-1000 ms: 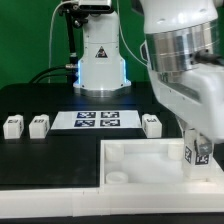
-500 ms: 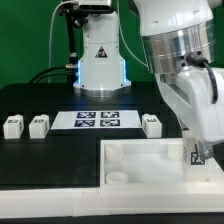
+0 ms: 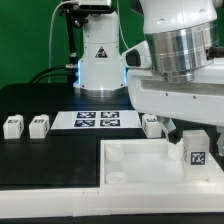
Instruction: Assemble one leg
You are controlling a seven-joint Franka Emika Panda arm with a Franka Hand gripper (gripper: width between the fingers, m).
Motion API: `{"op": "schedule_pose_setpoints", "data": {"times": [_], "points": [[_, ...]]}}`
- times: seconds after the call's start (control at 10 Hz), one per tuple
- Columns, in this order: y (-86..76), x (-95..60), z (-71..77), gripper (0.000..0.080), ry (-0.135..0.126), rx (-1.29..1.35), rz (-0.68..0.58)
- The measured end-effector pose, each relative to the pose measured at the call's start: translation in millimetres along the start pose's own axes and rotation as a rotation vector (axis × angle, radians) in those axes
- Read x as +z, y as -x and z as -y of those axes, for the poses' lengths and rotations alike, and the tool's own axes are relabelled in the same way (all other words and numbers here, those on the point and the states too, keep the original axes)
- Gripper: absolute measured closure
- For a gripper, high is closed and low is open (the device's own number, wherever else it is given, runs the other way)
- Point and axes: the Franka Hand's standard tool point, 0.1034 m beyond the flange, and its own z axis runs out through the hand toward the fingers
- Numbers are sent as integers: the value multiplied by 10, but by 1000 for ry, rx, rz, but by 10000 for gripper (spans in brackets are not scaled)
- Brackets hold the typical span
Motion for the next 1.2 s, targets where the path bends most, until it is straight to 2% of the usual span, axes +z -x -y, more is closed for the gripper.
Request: {"op": "schedule_pose_setpoints", "data": {"times": [0.1,0.2,0.3,0.4,0.5,0.6,0.7,0.8,0.9,1.0,1.2], "points": [[-3,0,-2,151,0,-106,0],[3,7,-7,151,19,-259,-11],[28,25,-1,151,59,-460,-30],[45,30,24,151,86,-628,-41],[20,23,37,151,98,-820,-51],[21,23,43,151,93,-804,-52],[19,23,42,273,94,-792,-53],[24,25,45,273,89,-747,-53],[35,27,52,409,80,-627,-55],[14,30,26,499,82,-566,-57],[6,29,19,499,73,-370,-61]]}}
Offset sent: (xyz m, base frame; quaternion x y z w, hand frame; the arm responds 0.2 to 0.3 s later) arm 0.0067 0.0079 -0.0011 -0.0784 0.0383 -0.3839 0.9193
